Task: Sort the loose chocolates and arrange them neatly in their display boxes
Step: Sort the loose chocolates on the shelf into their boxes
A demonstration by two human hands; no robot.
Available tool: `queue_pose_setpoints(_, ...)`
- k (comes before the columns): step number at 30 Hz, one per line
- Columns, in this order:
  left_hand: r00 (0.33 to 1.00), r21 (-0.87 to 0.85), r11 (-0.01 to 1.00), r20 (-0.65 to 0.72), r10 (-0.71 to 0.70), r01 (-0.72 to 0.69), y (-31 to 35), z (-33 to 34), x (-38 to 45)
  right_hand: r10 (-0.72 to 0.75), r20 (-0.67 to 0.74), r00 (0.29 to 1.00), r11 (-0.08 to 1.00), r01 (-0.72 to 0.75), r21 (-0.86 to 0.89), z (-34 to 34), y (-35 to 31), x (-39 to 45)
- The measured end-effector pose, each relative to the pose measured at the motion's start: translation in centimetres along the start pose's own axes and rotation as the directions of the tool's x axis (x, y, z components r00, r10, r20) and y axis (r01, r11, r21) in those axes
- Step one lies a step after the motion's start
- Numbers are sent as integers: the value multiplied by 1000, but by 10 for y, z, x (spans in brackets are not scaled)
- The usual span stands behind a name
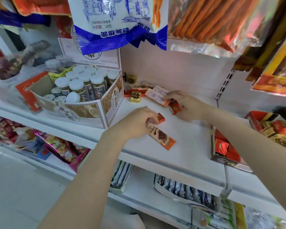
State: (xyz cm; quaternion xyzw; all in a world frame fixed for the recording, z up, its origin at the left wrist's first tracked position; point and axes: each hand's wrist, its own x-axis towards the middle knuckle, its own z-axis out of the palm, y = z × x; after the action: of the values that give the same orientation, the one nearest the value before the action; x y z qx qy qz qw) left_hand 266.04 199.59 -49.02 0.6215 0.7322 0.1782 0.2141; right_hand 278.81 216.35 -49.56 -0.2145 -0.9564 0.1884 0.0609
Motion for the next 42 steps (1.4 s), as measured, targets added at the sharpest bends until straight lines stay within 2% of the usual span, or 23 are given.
queue_pose_setpoints(3, 986, -30, 996, -145, -86, 82, -3, 1, 3, 69, 36, 997, 993, -72, 91, -9, -2, -17)
queue_pose_setpoints(6, 961, -65, 985, -218, -168, 157, 1, 6, 6, 234, -106, 966, 958, -211, 193, -8, 0, -19)
queue_pose_setpoints(8, 964, -46, 985, -199, -175, 169, 5, 11, 10, 298, -181, 937, 952, -277, 132, -3, 2, -15)
queue_pose_setpoints(10, 965, -14, 982, -185, -185, 186, 7, 17, 14, 330, -172, 928, 944, -320, 84, 1, 3, -12)
queue_pose_setpoints(14, 957, 52, 979, -227, -181, 198, 13, 20, 20, 388, -79, 918, 904, -363, 227, -3, -1, -12)
queue_pose_setpoints(17, 949, 51, 980, -262, -174, 193, 13, 21, 22, 413, -68, 908, 879, -379, 291, -4, -4, -15)
queue_pose_setpoints(21, 966, 137, 981, -239, -102, 137, 13, 21, 23, 362, -133, 923, 923, -335, 189, -13, -9, -27)
queue_pose_setpoints(25, 975, 197, 975, -216, -60, 103, 16, 20, 25, 184, 67, 981, 982, -181, -43, -15, -17, -42)
queue_pose_setpoints(27, 963, 200, 971, -257, -78, 132, 18, 20, 24, 125, 96, 988, 989, -116, -97, -8, -20, -44)
queue_pose_setpoints(29, 952, 160, 976, -289, -99, 150, 21, 20, 22, 116, 54, 992, 988, -110, -111, -3, -22, -46)
queue_pose_setpoints(32, 946, 30, 993, -310, -97, 111, 29, 18, 20, 193, -79, 978, 980, -196, -33, -13, -22, -60)
queue_pose_setpoints(37, 965, 7, 1000, -262, 19, -18, 62, 24, 19, 369, -347, 862, 926, -373, 60, -54, 3, -120)
queue_pose_setpoints(39, 969, 6, 997, -237, 74, -74, 76, 28, 19, 455, -327, 828, 888, -447, 105, -55, 12, -139)
queue_pose_setpoints(42, 967, -15, 990, -214, 136, -142, 98, 34, 19, 480, -290, 828, 877, -444, 184, -49, 20, -156)
